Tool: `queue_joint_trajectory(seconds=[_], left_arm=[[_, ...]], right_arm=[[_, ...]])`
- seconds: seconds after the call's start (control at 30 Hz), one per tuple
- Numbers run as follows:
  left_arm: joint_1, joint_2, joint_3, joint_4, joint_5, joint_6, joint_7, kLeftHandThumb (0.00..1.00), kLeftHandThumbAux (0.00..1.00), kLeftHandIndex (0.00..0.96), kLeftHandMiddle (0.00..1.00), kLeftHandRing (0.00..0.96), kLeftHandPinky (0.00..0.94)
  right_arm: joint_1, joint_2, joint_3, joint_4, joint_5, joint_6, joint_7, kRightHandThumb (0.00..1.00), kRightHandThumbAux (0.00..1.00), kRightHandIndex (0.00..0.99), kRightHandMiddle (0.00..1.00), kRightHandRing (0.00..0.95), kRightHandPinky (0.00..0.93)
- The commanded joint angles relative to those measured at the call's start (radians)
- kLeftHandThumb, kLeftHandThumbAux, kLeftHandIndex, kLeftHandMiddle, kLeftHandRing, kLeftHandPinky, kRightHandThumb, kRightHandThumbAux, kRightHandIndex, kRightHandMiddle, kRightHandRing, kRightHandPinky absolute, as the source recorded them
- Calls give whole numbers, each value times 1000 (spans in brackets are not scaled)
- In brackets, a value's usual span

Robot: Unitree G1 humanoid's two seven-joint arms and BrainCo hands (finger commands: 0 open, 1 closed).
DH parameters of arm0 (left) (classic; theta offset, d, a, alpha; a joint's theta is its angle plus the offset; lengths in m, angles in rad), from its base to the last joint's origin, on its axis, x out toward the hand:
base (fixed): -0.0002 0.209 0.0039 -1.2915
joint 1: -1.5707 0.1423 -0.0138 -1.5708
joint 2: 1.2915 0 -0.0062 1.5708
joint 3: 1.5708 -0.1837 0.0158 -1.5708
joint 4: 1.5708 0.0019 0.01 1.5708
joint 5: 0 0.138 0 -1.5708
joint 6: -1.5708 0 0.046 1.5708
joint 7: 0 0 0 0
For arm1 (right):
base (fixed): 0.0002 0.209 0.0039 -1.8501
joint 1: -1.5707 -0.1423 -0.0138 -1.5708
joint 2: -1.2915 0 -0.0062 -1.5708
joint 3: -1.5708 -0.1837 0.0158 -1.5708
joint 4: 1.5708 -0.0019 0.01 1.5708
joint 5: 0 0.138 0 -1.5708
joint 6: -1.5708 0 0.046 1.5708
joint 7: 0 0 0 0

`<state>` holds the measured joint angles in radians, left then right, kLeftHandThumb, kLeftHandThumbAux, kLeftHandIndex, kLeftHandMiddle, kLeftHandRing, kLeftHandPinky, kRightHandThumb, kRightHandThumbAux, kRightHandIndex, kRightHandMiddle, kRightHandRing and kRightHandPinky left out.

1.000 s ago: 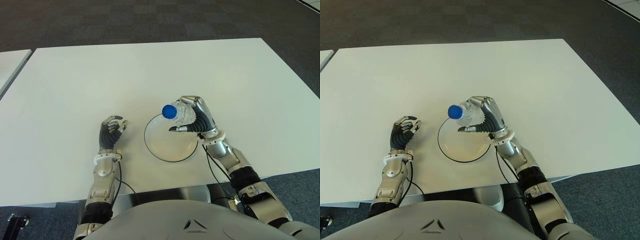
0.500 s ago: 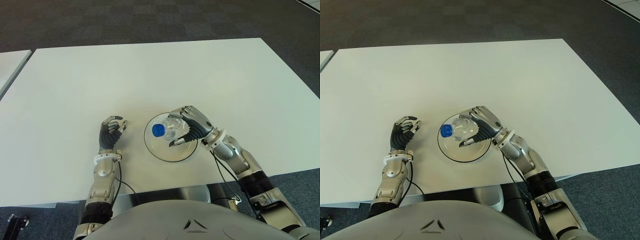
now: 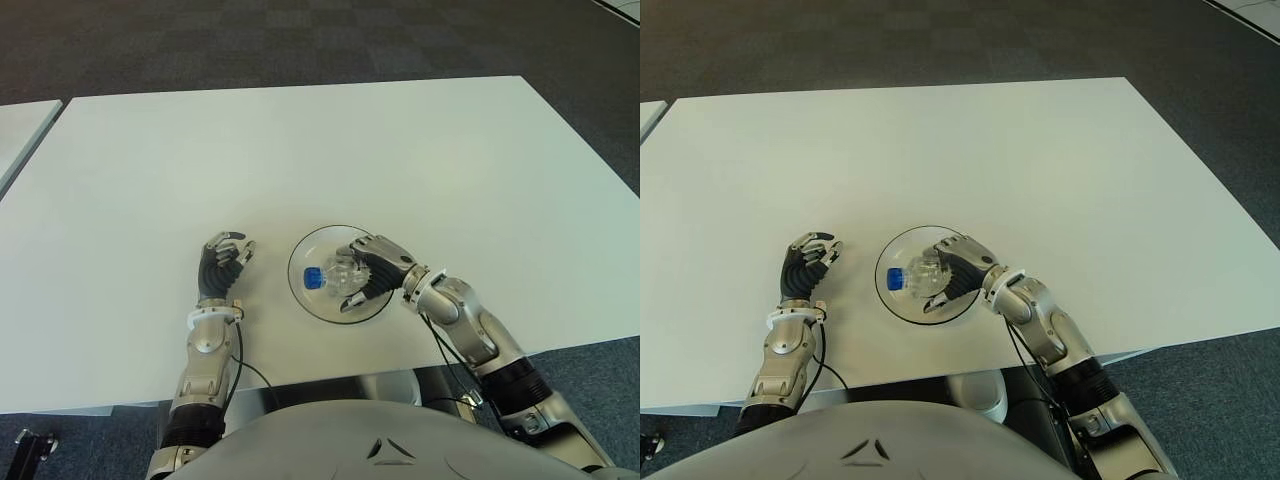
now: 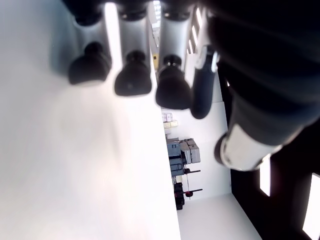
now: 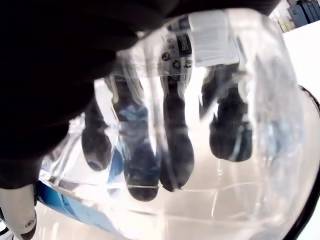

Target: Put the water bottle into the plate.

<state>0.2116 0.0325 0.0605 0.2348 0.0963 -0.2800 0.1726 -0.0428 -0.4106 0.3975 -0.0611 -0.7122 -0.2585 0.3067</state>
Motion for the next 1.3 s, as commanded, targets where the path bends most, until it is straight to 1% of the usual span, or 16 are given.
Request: queue_joint_trajectory(seconds=[0.03,0.1,0.17,0.27,0.33,0.4,0.43,0.47,0.53,0.6,0.67,0.73,0.83,1.07,1.17,1.3], left_arm=[[20,-3,0,20,-6,40,-13,703,721,434,816,826,820],[20,-5,0,18,-7,43,-12,703,721,434,815,825,821],[21,-5,0,17,-6,44,-11,704,720,434,815,824,820],[22,-4,0,14,-6,46,-12,703,720,434,815,823,816],[23,-2,0,14,-6,46,-14,703,720,434,815,820,814],[22,-2,0,16,-6,42,-14,703,720,434,815,821,815],[22,-2,0,17,-6,40,-13,703,720,434,816,823,818],[22,-3,1,17,-7,40,-13,703,720,434,817,824,819],[21,-4,2,18,-9,41,-13,704,720,434,818,827,825],[21,-5,3,17,-10,44,-12,704,720,434,818,828,828],[21,-5,3,17,-10,46,-12,704,720,434,818,828,828],[20,-5,2,18,-8,45,-9,704,720,434,818,827,827],[21,-5,2,16,-6,49,-7,703,720,434,817,825,821],[22,-1,1,19,-8,42,-14,703,720,434,816,822,815],[21,0,1,21,-11,37,-18,703,720,434,816,822,813],[19,2,2,21,-15,42,-21,703,720,434,814,820,806]], right_arm=[[-3,-1,16,-32,-18,34,22,694,719,425,726,737,737],[-4,-4,21,-36,-22,41,27,692,720,423,710,721,720],[-5,-7,26,-41,-27,50,35,689,721,420,658,672,665],[-5,-9,32,-46,-33,64,48,686,722,417,607,631,627],[-5,-10,35,-49,-32,71,57,683,724,413,542,584,578],[-4,-11,36,-52,-30,78,66,681,725,411,490,532,533],[-5,-11,37,-53,-29,81,70,680,725,408,430,466,472],[-6,-12,38,-53,-27,82,75,680,726,408,408,443,450],[-9,-14,39,-52,-25,84,81,679,727,405,322,341,354],[-12,-16,40,-50,-24,82,84,679,727,403,290,302,317],[-15,-18,42,-47,-25,79,86,508,707,272,227,232,255],[-19,-20,43,-41,-28,75,84,445,706,208,174,180,215],[-21,-22,45,-36,-32,73,79,396,712,142,107,114,159],[-30,-25,52,-23,-39,75,75,356,732,64,23,24,63],[-34,-27,56,-21,-43,79,77,341,737,38,7,7,23],[-43,-27,63,-11,-54,75,67,315,733,13,1,1,5]])
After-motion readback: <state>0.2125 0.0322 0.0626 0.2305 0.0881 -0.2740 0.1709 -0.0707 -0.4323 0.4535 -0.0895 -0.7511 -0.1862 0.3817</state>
